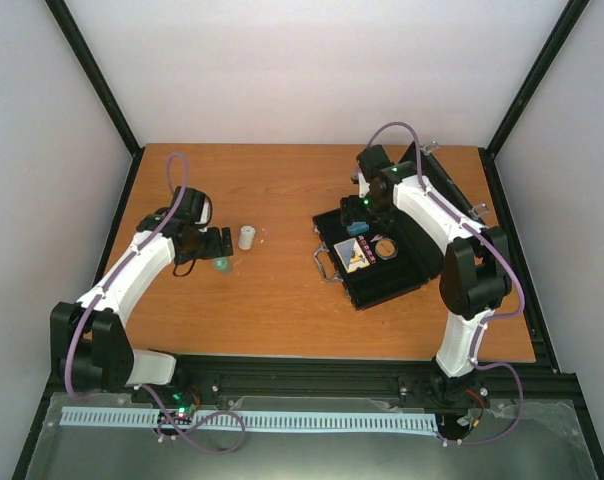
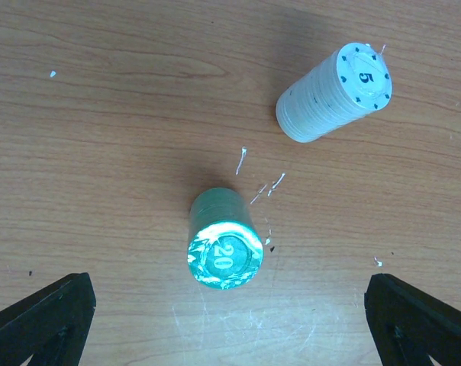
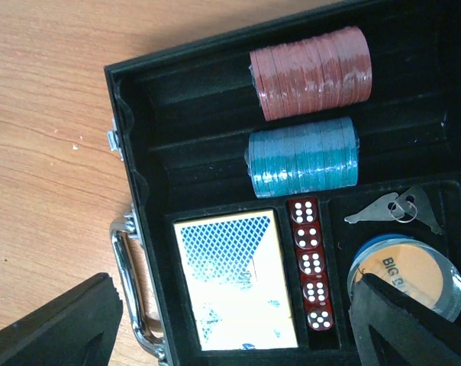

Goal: Pack up texas hold em set

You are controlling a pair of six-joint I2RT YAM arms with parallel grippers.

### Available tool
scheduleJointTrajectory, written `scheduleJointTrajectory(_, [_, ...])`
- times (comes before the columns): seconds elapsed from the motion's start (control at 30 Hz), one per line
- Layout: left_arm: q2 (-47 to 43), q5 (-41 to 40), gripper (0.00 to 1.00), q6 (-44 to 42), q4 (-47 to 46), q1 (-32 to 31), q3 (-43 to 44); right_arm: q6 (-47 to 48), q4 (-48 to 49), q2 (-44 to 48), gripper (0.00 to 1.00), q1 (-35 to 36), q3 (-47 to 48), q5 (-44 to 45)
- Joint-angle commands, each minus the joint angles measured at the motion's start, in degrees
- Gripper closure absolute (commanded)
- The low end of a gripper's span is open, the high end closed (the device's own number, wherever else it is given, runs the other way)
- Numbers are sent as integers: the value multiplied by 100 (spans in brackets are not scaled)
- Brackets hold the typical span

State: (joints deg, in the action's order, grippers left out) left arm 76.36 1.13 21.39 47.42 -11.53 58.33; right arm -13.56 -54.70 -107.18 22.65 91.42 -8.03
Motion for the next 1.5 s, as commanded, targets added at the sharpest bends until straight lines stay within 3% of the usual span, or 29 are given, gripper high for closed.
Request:
scheduleJointTrajectory(0.0, [182,92,0,-155,-216,11,12,0,-202,-83,17,52,272,91])
scheduleJointTrajectory(0.33, [762,146,2,69,-382,10,-39,96,-323,-155,17,52,526,103])
scheduleJointTrajectory(0.6, [1179,336,19,166,-699,10,-66,141,-376,-95,17,47,452,203])
scheduleJointTrajectory(0.83, [1371,385,20,182,-826,10,-225,187,-390,-70,17,46,384,258])
scheduleJointTrajectory(0.97, [1411,398,29,180,-880,10,-299,183,-375,-72,17,46,351,256])
scheduleJointTrajectory(1.1, [1504,368,31,199,-1017,11,-393,211,-364,-74,17,42,362,242])
scheduleJointTrajectory(1.33, [1678,379,65,227,-1294,6,-475,265,-397,-50,17,46,319,261])
scheduleJointTrajectory(1.47, [1704,454,95,225,-1183,10,-388,242,-351,63,17,46,222,287])
